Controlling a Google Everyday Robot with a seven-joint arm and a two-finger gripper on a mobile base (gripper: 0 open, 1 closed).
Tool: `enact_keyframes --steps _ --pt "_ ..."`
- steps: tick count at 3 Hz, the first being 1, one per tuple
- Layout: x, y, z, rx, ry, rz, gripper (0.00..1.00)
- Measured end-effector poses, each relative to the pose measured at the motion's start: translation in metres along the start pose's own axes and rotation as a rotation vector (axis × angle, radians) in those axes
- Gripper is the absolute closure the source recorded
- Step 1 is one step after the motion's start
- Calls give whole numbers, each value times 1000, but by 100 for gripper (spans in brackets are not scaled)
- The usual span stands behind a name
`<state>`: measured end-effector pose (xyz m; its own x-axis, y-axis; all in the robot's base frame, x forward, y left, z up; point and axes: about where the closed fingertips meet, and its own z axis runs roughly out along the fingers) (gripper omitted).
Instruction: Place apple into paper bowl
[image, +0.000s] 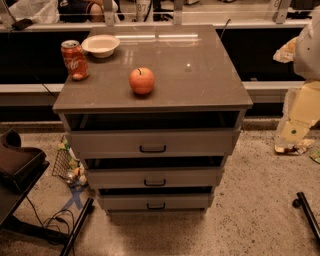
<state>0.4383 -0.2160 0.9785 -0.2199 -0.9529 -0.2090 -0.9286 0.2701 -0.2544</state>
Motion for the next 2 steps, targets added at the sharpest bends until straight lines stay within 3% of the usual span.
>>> enact_keyframes --steps 2 --pt "-5 -2 1 13 -20 -7 0"
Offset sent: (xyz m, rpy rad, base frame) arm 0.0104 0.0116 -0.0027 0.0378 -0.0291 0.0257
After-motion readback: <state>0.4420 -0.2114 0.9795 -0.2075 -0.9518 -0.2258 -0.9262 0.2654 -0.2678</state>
